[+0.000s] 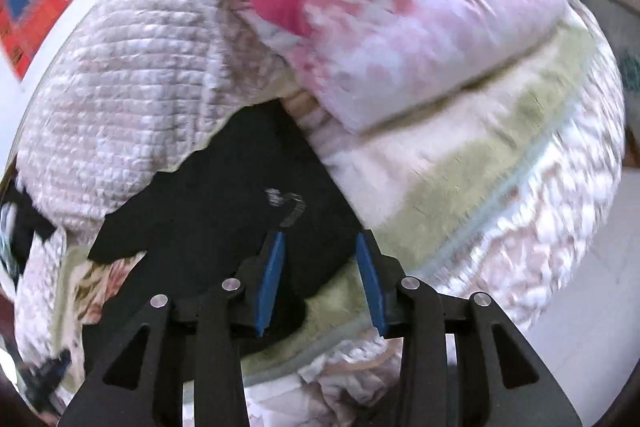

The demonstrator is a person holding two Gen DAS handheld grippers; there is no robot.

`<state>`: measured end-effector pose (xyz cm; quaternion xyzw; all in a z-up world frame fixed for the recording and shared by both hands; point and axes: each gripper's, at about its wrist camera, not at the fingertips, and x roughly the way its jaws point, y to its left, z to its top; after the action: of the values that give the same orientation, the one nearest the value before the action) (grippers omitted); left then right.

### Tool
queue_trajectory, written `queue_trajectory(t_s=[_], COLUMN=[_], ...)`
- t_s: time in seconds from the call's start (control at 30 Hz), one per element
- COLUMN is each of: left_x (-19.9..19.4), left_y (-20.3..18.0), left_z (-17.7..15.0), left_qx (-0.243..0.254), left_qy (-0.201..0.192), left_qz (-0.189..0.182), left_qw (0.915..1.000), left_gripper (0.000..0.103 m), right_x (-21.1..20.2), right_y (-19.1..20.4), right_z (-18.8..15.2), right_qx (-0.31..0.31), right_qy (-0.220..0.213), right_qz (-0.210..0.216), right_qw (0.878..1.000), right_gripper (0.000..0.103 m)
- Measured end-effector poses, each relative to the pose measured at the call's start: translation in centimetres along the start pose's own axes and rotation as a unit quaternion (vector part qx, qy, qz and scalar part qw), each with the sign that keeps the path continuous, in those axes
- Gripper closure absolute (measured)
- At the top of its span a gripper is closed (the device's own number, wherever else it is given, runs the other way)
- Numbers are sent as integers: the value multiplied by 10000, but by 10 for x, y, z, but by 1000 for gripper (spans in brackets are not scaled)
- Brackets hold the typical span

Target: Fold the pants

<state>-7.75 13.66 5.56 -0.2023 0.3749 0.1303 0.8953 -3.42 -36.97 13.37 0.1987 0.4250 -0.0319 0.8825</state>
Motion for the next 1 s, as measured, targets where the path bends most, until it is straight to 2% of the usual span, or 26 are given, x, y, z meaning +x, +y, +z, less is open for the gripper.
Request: queue_trajectory(t_s=[0.07, 0.17, 0.3, 0.37, 0.4, 0.47, 0.5, 0.6, 0.67, 0.73, 0.83, 0.9, 1.0], left_x=[9, 27, 47, 52, 55, 65, 61, 55, 60, 68, 82, 84, 78], left_y=[-27, -73, -113, -124, -128, -132, -135, -139, -136, -134, -133, -133, -125], left_z=[-3, -16, -34, -42, -46, -55, -58, -62, -58, -50, -38, -31, -25], left_qx=[283, 814, 1210, 1388, 1478, 1561, 1647, 1928, 1867, 1866, 1930, 1912, 1790], left_qy=[120, 338, 607, 687, 744, 985, 882, 821, 850, 765, 673, 670, 578], left_qz=[-391, -1000, -1444, -1550, -1600, -1537, -1496, -1434, -1439, -1258, -1003, -962, -816], left_qw=[9988, 9911, 9802, 9757, 9731, 9707, 9709, 9672, 9681, 9713, 9737, 9745, 9787], left_gripper=[65, 65, 65, 65, 65, 65, 65, 65, 65, 65, 65, 65, 65], right_x=[7, 14, 26, 40, 55, 80, 84, 74, 69, 64, 49, 38, 35], right_y=[21, 52, 94, 107, 110, 103, 93, 72, 61, 59, 65, 67, 68], right_z=[-5, -14, -33, -45, -52, -65, -70, -72, -71, -69, -63, -51, -32], right_qx=[-380, -952, -1595, -1853, -1933, -1933, -1846, -1580, -1387, -1350, -1446, -1448, -1513], right_qy=[151, 292, 583, 721, 947, 1445, 1567, 1464, 1501, 1531, 1332, 1026, 669], right_qz=[193, 577, 1213, 1271, 1146, 668, 563, 590, 646, 691, 661, 768, 714], right_qw=[9990, 9934, 9780, 9718, 9698, 9681, 9686, 9747, 9768, 9765, 9783, 9811, 9836], right_gripper=[65, 65, 65, 65, 65, 65, 70, 82, 85, 85, 84, 83, 82])
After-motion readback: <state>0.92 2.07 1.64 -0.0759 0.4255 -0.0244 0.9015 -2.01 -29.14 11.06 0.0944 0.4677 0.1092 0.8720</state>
